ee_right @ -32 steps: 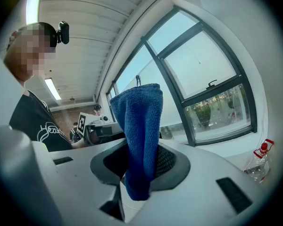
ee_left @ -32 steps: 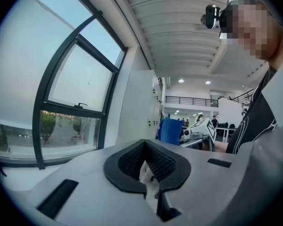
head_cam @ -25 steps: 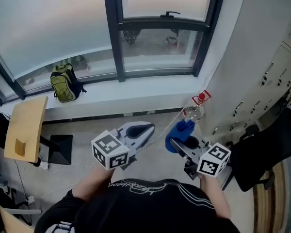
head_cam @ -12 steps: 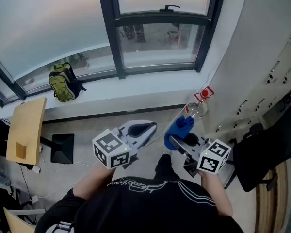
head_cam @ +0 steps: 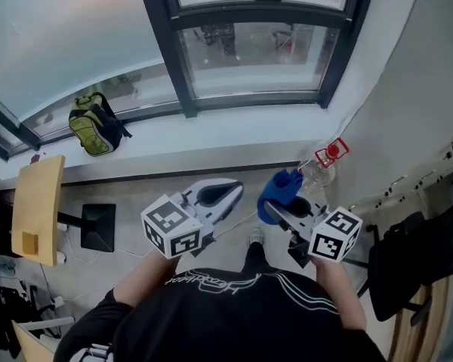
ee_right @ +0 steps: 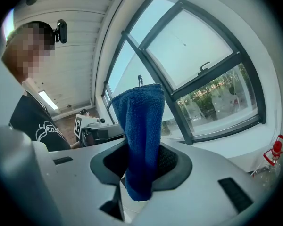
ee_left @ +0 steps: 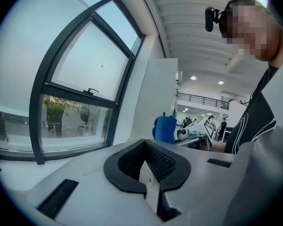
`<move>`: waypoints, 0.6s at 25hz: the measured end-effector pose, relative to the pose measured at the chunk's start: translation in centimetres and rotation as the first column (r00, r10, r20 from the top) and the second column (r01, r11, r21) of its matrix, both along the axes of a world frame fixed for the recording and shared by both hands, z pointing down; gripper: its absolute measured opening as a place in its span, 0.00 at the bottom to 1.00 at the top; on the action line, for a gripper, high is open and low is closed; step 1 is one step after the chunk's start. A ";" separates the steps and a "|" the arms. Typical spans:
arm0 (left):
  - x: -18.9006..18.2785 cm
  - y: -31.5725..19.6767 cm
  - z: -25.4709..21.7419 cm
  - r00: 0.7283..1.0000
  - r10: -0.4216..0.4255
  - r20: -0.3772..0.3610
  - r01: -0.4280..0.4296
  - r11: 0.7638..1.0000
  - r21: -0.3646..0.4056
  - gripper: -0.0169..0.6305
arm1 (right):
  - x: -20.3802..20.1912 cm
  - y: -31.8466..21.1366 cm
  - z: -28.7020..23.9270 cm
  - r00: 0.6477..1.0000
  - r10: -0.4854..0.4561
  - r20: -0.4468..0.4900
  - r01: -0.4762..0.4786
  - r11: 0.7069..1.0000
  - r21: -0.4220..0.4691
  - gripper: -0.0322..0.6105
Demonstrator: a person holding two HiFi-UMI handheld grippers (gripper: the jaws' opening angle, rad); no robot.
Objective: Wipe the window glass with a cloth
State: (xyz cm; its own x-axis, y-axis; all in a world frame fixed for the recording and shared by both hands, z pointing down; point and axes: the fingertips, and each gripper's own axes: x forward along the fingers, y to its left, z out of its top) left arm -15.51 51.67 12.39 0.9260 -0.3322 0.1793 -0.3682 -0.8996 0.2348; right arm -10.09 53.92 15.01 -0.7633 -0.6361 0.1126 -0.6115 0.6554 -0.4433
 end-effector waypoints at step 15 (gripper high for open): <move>5.1 -23.5 2.2 0.980 -0.195 0.035 0.196 0.980 -0.020 0.03 | 5.4 -24.8 1.1 0.993 -0.116 -0.014 0.117 0.993 0.015 0.20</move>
State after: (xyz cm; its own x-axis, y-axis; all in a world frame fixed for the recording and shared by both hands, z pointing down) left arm -10.42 28.13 14.58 0.8371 -0.5017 0.2181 -0.5443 -0.8039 0.2398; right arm -4.69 29.09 16.15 -0.8309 -0.5448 0.1136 -0.5362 0.7292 -0.4251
